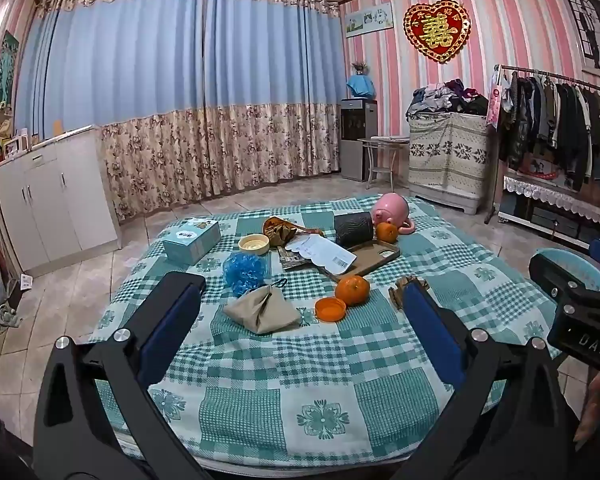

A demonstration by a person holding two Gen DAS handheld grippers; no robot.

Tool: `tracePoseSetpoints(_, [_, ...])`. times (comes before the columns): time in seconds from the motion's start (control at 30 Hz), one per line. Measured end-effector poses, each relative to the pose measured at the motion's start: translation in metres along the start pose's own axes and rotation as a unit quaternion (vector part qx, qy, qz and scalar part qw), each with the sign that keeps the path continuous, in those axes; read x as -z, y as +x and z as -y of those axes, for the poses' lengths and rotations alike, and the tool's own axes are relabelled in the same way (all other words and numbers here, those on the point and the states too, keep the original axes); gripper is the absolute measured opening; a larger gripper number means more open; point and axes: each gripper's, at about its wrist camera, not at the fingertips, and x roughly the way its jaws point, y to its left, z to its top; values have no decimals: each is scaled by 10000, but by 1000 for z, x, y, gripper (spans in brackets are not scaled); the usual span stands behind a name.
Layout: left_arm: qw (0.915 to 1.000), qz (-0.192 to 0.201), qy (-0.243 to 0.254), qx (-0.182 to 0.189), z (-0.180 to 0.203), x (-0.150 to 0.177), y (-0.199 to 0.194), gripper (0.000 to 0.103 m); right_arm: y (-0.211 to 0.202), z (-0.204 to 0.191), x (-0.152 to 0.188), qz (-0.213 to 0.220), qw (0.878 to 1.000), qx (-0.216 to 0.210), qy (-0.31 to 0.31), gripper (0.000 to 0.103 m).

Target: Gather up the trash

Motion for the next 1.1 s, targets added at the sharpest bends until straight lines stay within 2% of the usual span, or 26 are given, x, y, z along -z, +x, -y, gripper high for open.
tracePoseSetpoints(0.87, [9999,100,50,-18,4,-9,-5,98,-3,-2,-1,-11,10000,18,11,99])
tracePoseSetpoints(1.1, [10000,72,41,-11,1,-9,-6,98,1,11,1,-14,10000,18,21,99])
